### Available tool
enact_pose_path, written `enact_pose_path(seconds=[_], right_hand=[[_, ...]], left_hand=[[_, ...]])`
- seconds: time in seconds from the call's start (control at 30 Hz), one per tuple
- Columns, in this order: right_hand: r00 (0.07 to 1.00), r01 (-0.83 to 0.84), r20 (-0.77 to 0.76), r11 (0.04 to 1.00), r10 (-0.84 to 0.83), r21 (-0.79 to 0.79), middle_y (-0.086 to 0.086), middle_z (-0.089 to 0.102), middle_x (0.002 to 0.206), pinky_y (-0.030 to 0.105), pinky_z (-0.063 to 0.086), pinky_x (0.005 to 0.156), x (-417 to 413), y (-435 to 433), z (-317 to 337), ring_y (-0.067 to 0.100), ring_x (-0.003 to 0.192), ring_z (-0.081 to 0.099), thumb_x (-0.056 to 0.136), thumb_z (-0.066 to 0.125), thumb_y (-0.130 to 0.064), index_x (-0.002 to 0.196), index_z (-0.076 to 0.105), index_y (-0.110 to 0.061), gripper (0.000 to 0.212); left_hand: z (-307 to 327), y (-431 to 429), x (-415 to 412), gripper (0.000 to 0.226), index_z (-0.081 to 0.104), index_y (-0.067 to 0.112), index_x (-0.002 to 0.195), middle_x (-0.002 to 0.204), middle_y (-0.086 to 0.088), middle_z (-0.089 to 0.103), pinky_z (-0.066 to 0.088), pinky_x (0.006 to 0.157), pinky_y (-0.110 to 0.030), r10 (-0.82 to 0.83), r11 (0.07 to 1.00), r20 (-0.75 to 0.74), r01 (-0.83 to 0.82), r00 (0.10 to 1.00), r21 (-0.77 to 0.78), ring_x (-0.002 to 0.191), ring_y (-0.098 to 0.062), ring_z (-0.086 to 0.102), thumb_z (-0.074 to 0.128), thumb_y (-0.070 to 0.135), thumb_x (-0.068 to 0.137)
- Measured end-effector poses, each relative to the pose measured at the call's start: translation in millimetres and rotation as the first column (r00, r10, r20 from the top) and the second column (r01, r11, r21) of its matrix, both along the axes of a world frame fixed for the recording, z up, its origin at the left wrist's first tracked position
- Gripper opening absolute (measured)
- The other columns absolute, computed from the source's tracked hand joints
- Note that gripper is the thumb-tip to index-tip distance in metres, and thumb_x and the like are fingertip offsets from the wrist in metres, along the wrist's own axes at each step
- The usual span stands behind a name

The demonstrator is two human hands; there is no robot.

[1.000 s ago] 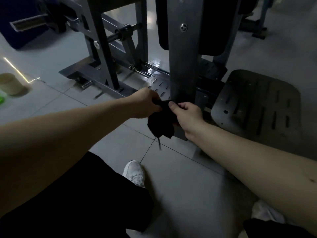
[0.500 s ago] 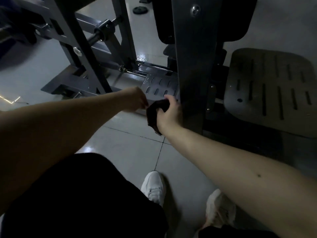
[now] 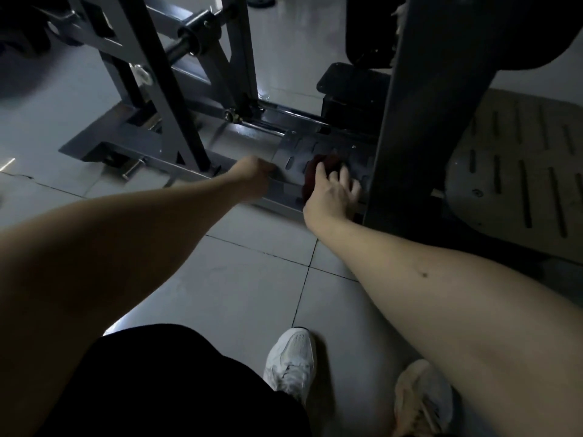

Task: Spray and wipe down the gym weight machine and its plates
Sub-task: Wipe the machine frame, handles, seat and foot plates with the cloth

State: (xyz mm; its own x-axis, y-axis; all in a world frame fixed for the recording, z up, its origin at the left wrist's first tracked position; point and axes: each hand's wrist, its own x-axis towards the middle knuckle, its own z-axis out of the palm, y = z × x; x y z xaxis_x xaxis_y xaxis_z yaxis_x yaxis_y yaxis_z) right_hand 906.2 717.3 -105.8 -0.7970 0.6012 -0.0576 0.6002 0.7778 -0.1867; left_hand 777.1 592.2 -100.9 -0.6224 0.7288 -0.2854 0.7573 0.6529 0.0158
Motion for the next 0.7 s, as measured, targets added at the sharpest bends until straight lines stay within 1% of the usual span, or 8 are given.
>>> enact_pose_path(seconds=[0.07, 0.17, 0.2, 0.3, 0.43, 0.5, 0.6, 0.7], right_hand=[[0.998, -0.055, -0.041, 0.998, 0.056, 0.026, 0.006, 0.051, 0.15, 0.047, 0.027, 0.114, 6.8, 0.7, 7.0, 0.029, 0.144, 0.032, 0.09, 0.072, -0.028, 0.155, 0.033, -0.025, 0.076], [0.996, -0.082, -0.057, 0.99, 0.076, -0.118, 0.01, 0.054, 0.139, 0.048, 0.034, 0.112, 19.3, -6.2, 27.0, 0.033, 0.133, 0.04, 0.095, 0.066, -0.019, 0.143, 0.049, -0.025, 0.052], [0.995, -0.068, -0.089, 0.975, 0.05, -0.21, 0.014, 0.053, 0.136, 0.05, 0.037, 0.112, 22.4, -10.5, 32.9, 0.036, 0.13, 0.043, 0.095, 0.067, -0.017, 0.141, 0.052, -0.025, 0.049], [0.968, -0.074, -0.246, 0.867, -0.058, -0.493, 0.01, 0.064, 0.122, 0.046, 0.051, 0.1, 29.1, -19.6, 49.5, 0.033, 0.115, 0.058, 0.091, 0.069, -0.013, 0.13, 0.062, -0.026, 0.042], [0.914, -0.115, -0.339, 0.661, -0.221, -0.742, 0.004, 0.066, 0.121, 0.025, 0.043, 0.092, 30.4, -24.9, 70.9, 0.023, 0.114, 0.06, 0.089, 0.062, -0.001, 0.131, 0.064, -0.023, 0.048], [0.884, -0.133, -0.362, 0.584, -0.296, -0.801, 0.005, 0.065, 0.127, 0.024, 0.041, 0.1, 23.3, -32.9, 72.4, 0.024, 0.122, 0.058, 0.087, 0.056, 0.006, 0.133, 0.064, -0.021, 0.054], [0.85, -0.171, -0.378, 0.486, -0.366, -0.857, 0.004, 0.063, 0.122, 0.038, 0.048, 0.109, 14.3, -43.8, 59.4, 0.024, 0.121, 0.057, 0.081, 0.058, 0.005, 0.137, 0.06, -0.02, 0.061], [0.833, -0.225, -0.418, 0.469, -0.363, -0.854, 0.002, 0.056, 0.132, 0.03, 0.044, 0.107, 1.9, -47.1, 46.3, 0.015, 0.122, 0.051, 0.086, 0.066, -0.006, 0.147, 0.051, -0.019, 0.064]], left_hand=[[14.0, 2.3, 9.1, 0.036, 0.061, 0.018, 0.136, 0.137, -0.01, 0.059, 0.042, 0.071, -0.018, 0.12, 0.989, 0.186, -0.134, 0.975, 0.065, 0.12, -0.029, 0.059, 0.049, 0.013, 0.103], [28.4, -5.2, 18.6, 0.046, 0.044, 0.025, 0.151, 0.157, -0.002, 0.041, 0.044, 0.093, -0.029, 0.166, 0.979, 0.234, -0.188, 0.958, 0.074, 0.139, -0.024, 0.045, 0.047, 0.021, 0.105], [41.1, -6.1, 23.6, 0.046, 0.047, 0.028, 0.149, 0.154, 0.0, 0.045, 0.042, 0.098, -0.029, 0.223, 0.958, 0.296, -0.265, 0.929, 0.11, 0.138, -0.022, 0.046, 0.05, 0.021, 0.104], [68.9, -9.7, 36.6, 0.041, 0.06, 0.018, 0.14, 0.139, -0.004, 0.06, 0.043, 0.106, -0.032, 0.211, 0.962, 0.266, -0.248, 0.941, 0.114, 0.129, -0.024, 0.056, 0.06, 0.022, 0.099], [80.8, -14.3, 46.7, 0.029, 0.071, 0.016, 0.122, 0.117, -0.005, 0.072, 0.052, 0.1, -0.042, 0.229, 0.949, 0.328, -0.285, 0.916, 0.134, 0.111, -0.024, 0.067, 0.065, 0.025, 0.095], [78.2, -17.1, 42.1, 0.023, 0.072, 0.011, 0.115, 0.106, -0.007, 0.073, 0.057, 0.093, -0.04, 0.253, 0.921, 0.365, -0.339, 0.896, 0.194, 0.101, -0.023, 0.07, 0.068, 0.019, 0.093], [64.6, -25.5, 36.7, 0.019, 0.073, 0.002, 0.108, 0.097, -0.015, 0.075, 0.06, 0.074, -0.03, 0.285, 0.835, 0.487, -0.464, 0.826, 0.298, 0.087, -0.025, 0.072, 0.07, 0.005, 0.09], [52.1, -35.4, 23.8, 0.015, 0.073, 0.002, 0.104, 0.092, -0.017, 0.075, 0.058, 0.069, -0.038, 0.242, 0.828, 0.48, -0.437, 0.843, 0.351, 0.076, -0.024, 0.067, 0.067, 0.005, 0.091]])
